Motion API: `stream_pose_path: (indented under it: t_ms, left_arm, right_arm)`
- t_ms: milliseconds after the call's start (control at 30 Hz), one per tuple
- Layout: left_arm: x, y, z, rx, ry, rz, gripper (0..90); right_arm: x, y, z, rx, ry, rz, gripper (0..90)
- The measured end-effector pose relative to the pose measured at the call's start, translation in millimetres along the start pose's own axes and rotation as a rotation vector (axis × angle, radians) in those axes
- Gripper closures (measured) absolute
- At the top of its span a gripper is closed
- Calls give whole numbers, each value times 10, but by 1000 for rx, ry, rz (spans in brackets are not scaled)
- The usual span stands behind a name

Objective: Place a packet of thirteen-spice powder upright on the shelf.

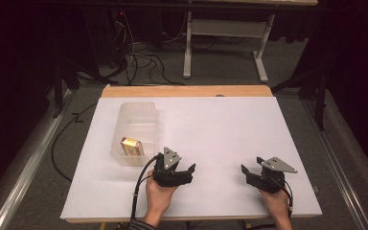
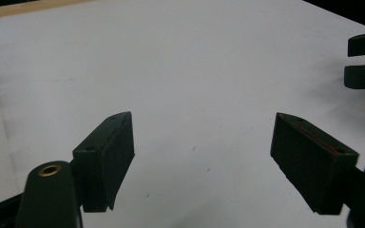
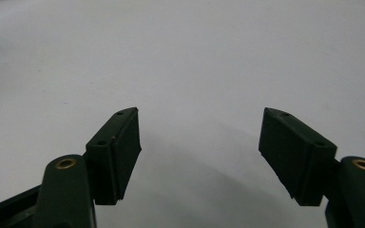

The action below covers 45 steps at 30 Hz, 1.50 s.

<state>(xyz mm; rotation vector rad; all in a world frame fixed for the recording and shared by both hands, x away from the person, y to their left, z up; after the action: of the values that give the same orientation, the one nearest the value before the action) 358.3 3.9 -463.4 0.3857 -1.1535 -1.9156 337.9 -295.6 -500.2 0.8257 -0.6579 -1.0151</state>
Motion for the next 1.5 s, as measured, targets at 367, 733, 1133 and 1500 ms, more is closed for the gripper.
stream_pose_path:
  t_ms: [367,733,1133,1500]
  left_arm:
    - [10,-106,-143,-17,1,13,238]
    - [-23,-159,-261,-23,20,20,238]
    - [-40,-187,-371,-15,41,17,239]
    - [-89,-214,-370,29,66,42,238]
  right_arm:
    - [-5,-1,-1,-7,0,1,308]
    - [-6,-1,-1,-7,0,2,309]
    - [-6,-1,0,-6,1,1,309]
    - [-8,-1,0,-8,-1,4,309]
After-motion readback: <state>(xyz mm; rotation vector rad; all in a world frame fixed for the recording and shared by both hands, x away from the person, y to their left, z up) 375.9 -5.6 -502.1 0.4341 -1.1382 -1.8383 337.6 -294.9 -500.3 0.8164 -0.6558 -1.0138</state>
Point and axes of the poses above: each handheld gripper's, and its own axes: z roughly backward along the jaws, y roughly out of its top, x roughly to its right, the point moved 4 cm from there along -z, roughly forward along the jaws, and after that the axes turned 5 degrees about z, right-handed, at the moved point
